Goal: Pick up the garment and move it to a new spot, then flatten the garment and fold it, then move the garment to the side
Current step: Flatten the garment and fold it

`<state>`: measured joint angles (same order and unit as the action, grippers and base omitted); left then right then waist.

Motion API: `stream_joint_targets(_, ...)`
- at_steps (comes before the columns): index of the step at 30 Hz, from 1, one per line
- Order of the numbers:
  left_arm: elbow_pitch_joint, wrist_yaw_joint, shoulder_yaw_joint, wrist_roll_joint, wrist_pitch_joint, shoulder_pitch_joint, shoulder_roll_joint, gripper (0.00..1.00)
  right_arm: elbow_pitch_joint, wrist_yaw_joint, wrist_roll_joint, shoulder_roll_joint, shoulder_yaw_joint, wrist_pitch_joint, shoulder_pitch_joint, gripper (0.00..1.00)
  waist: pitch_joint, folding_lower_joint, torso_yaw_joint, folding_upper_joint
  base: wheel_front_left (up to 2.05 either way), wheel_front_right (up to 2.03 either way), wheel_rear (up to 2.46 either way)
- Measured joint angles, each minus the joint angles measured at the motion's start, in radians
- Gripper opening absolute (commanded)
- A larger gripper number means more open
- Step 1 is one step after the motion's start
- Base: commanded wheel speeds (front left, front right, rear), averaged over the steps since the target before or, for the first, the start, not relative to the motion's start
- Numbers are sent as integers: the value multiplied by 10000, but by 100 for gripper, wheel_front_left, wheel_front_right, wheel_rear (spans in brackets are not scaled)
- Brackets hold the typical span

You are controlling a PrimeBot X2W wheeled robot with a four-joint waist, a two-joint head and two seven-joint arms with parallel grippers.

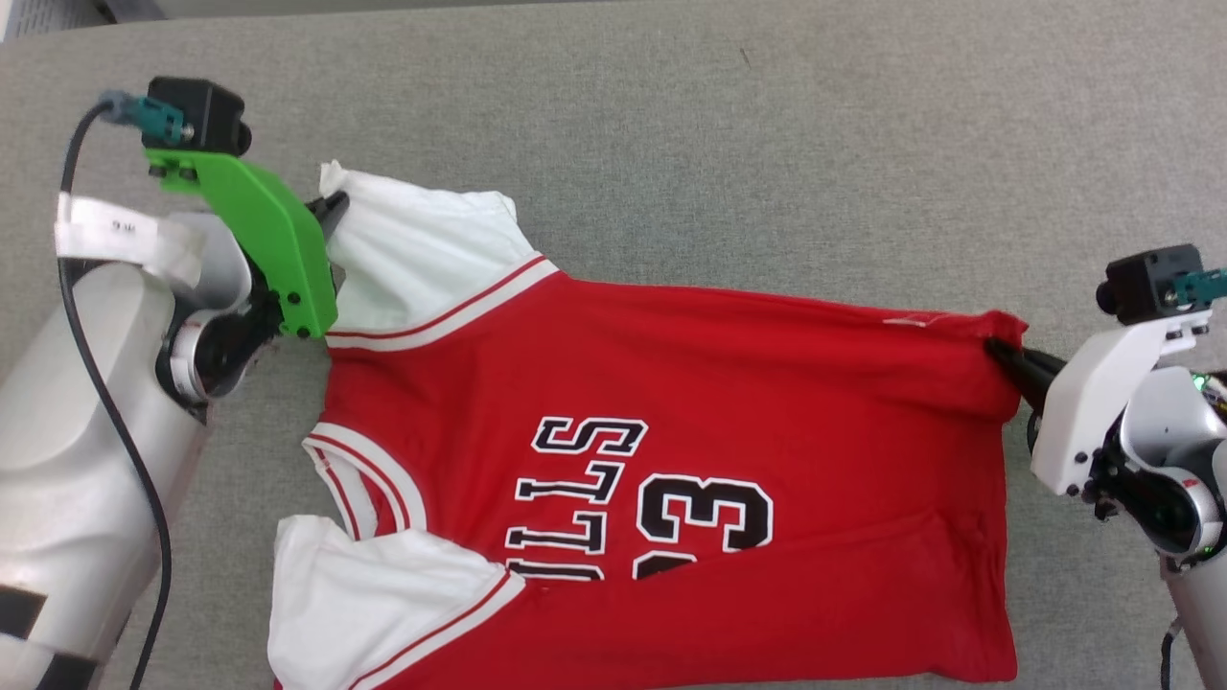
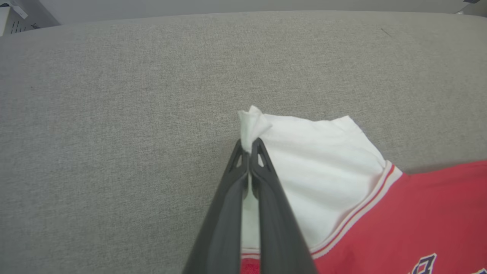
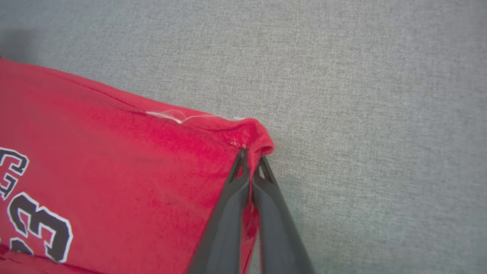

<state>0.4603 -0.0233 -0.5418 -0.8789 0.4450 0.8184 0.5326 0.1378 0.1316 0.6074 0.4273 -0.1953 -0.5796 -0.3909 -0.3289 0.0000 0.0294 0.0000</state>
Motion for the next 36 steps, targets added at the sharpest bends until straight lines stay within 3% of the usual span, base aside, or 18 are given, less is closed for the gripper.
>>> stream_joint_targets(21,-3854,2061,577,-874,-1981,-6608,748,0,-111,0,-332,-1200,1356,94,3502,0,2050,-1,-652,0,0,0,0)
stream_joint_targets(28,-4044,2401,370,-1124,-1996,-7850,581,0,219,0,-479,-1582,1894,401,4009,0,2424,-1,-806,0,0,0,0)
stream_joint_targets(32,-3728,2385,244,-1218,-2132,-7969,280,0,378,0,-537,-1785,1998,495,4185,0,2449,-1,-833,0,0,0,0)
stream_joint_targets(33,-3607,2364,226,-1218,-2203,-7966,226,0,414,0,-573,-1822,2021,535,4218,4,2453,-1,-832,0,0,0,0)
stream_joint_targets(34,-3471,2272,230,-1218,-2299,-7962,148,0,451,0,-583,-1862,2042,571,4244,32,2461,-1,-827,0,0,0,0)
stream_joint_targets(35,-3375,2205,247,-1218,-2447,-7959,52,0,462,0,-610,-1898,2057,621,4265,73,2471,-1,-817,0,0,0,0)
stream_joint_targets(36,-3317,2201,259,-1218,-2546,-7947,-27,23,460,0,-673,-1919,2063,702,4278,100,2485,-1,-811,0,0,0,0)
